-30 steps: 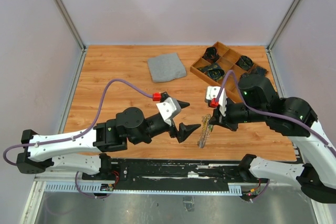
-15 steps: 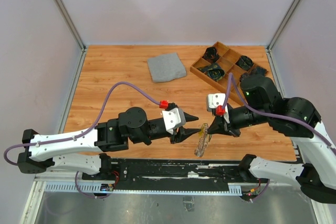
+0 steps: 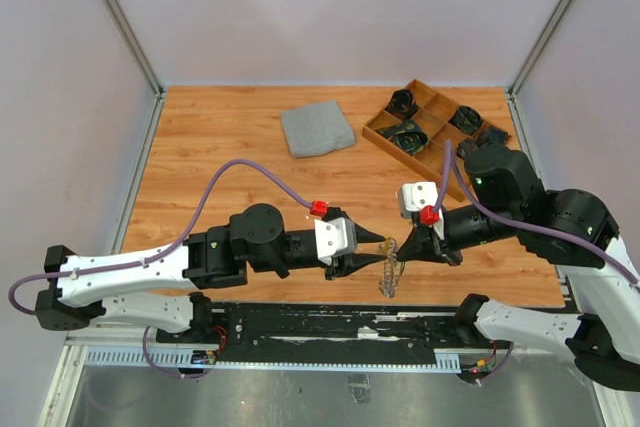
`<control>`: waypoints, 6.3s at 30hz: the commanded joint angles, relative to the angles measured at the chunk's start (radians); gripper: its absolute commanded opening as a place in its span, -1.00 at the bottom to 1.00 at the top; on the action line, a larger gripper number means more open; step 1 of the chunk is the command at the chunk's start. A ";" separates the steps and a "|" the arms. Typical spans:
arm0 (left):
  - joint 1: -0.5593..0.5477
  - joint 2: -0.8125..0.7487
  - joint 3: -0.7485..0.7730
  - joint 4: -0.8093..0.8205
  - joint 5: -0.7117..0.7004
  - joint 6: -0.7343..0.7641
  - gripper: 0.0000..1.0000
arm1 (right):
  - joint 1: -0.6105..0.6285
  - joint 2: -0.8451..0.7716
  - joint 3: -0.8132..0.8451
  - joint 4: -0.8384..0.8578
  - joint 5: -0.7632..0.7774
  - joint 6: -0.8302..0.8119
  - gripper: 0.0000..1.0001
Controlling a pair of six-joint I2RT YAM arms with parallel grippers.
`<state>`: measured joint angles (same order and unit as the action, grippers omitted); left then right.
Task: Put the keys on the keyring
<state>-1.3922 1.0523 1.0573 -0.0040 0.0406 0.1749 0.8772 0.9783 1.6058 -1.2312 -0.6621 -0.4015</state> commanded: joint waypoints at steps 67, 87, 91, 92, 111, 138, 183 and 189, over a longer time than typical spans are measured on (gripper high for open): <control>0.040 -0.038 -0.076 0.097 -0.261 -0.164 -0.99 | -0.010 -0.134 -0.205 0.540 0.411 0.684 -0.23; 0.205 -0.148 -0.207 0.286 -0.104 -0.309 -0.99 | -0.450 -0.244 -0.733 1.375 -0.275 1.131 -0.23; 0.205 -0.173 -0.239 0.363 -0.067 -0.334 -0.99 | -0.435 -0.257 -0.748 1.400 -0.264 1.103 -0.28; 0.205 -0.178 -0.245 0.386 -0.059 -0.341 -0.99 | -0.435 -0.260 -0.749 1.404 -0.270 1.097 -0.30; 0.205 -0.167 -0.254 0.510 0.050 -0.390 -0.99 | -0.390 -0.299 -0.751 1.568 -0.402 1.035 -0.27; 0.205 -0.148 -0.228 0.494 0.060 -0.371 -0.99 | -0.325 -0.301 -0.721 1.362 -0.349 0.906 -0.98; 0.205 -0.127 -0.211 0.538 0.114 -0.391 -0.99 | -0.290 -0.321 -0.655 1.318 -0.307 0.715 -0.41; 0.205 -0.120 -0.207 0.538 0.116 -0.392 -0.99 | -0.243 -0.308 -0.661 1.299 -0.283 0.688 -0.43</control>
<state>-1.1923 0.9306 0.8024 0.4698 0.1478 -0.2111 0.5941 0.6636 0.9455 0.0422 -0.9581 0.3099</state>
